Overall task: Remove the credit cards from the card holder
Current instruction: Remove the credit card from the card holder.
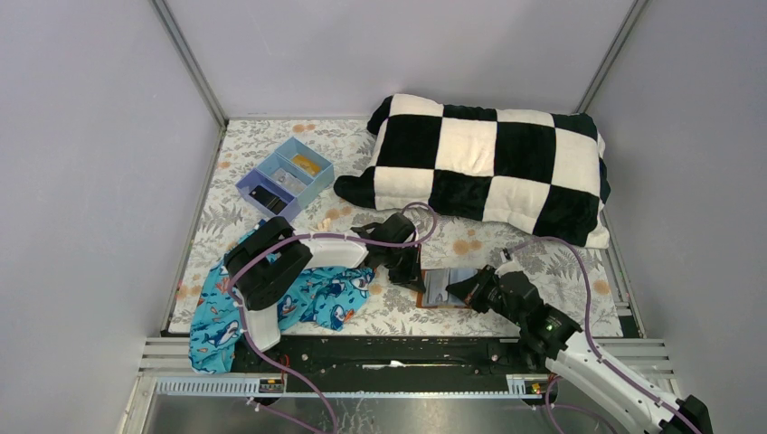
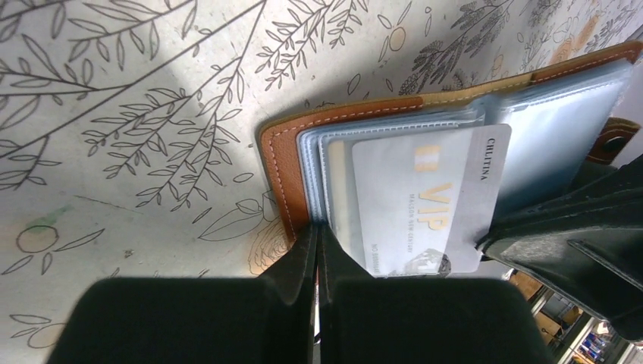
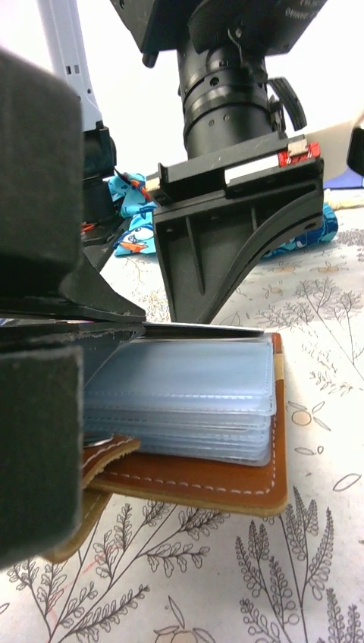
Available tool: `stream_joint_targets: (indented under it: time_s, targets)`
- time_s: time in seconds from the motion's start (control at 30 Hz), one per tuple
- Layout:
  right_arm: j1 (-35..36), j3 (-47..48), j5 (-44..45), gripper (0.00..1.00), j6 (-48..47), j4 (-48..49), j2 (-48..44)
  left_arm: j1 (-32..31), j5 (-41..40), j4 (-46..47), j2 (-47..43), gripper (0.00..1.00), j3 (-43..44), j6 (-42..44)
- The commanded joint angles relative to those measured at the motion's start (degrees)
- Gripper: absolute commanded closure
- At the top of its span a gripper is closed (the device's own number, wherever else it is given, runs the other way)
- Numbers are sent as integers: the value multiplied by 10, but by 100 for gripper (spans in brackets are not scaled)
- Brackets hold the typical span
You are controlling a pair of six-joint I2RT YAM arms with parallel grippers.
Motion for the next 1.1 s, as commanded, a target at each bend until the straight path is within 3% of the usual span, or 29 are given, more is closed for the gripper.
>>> stream_joint_targets:
  time_s: [0.0, 0.5, 1.07]
  targets:
    - [5, -36, -5, 100, 7, -162, 25, 16, -60, -29, 4, 100, -12, 23]
    - [6, -11, -4, 100, -4, -129, 120, 37, -66, -31, -28, 100, -43, 21]
    - [5, -2, -1, 100, -10, -157, 74, 38, -141, -109, -95, 99, 11, 36]
